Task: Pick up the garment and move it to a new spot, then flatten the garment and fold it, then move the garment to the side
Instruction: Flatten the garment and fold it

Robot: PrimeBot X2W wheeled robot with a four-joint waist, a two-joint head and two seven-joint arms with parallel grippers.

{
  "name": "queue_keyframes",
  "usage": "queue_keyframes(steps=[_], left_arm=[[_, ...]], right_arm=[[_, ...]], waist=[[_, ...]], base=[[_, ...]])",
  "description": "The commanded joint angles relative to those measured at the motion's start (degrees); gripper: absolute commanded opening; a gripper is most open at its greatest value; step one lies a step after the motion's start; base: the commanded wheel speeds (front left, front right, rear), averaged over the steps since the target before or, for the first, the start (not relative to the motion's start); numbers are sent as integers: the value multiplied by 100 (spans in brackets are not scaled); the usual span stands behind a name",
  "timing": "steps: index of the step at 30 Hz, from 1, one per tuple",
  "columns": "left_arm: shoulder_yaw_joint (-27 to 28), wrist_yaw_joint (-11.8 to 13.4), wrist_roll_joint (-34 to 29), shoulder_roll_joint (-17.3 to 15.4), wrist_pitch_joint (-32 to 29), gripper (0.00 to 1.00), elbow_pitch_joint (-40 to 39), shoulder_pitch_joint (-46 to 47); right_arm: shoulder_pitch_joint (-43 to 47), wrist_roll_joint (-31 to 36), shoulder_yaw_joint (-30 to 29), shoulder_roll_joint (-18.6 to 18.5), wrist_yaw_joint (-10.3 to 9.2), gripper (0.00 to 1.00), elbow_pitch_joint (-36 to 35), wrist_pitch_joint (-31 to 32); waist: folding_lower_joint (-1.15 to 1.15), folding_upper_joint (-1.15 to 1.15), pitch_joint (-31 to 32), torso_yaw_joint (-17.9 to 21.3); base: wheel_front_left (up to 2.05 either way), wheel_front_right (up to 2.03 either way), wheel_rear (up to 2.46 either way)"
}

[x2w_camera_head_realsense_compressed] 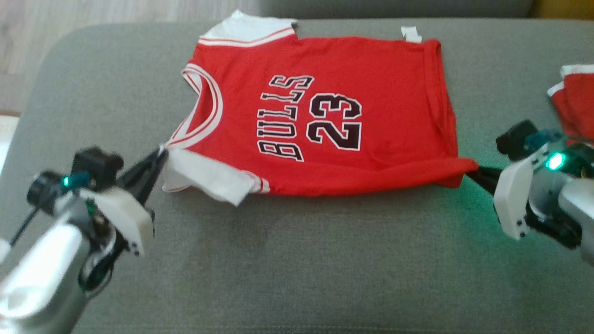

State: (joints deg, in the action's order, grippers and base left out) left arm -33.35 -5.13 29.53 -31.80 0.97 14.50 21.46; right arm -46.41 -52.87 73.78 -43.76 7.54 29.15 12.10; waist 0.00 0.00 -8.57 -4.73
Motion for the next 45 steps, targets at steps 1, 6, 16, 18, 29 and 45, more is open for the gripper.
queue_keyframes(steps=[1, 6, 16, 18, 29, 45], left_arm=[[223, -33, -45, -169, -40, 0, -18, 512], [81, -141, -113, -133, -134, 0, 476, 1187], [-272, -223, -158, 42, 30, 0, 1423, 2251], [-383, -228, -195, 96, 78, 0, 1605, 2451], [-1006, -233, -220, 338, 395, 0, 2655, 3480], [549, 573, 136, 1169, 1400, 100, 1984, 2676]], right_arm=[[-147, -130, -110, -57, -5, 0, 34, -25], [-403, -150, -95, 45, -5, 0, 262, -16], [-833, -168, -68, 255, -5, 0, 601, -85], [-901, -168, -63, 281, -5, 0, 628, -79], [-1319, 37, -47, 417, -5, 2, 685, -111], [-742, -1097, -2024, 1390, -5, 100, 1611, -2679]], waist=[[0, 0, -150, 22], [0, 0, -374, 33], [0, 0, -653, 68], [0, 0, -704, 78], [0, 0, -960, 150], [0, 0, -367, -19]], base=[[0, 0, 0], [0, 0, 0], [0, 0, 0], [0, 0, 0], [0, 0, 0], [0, 0, 0]])
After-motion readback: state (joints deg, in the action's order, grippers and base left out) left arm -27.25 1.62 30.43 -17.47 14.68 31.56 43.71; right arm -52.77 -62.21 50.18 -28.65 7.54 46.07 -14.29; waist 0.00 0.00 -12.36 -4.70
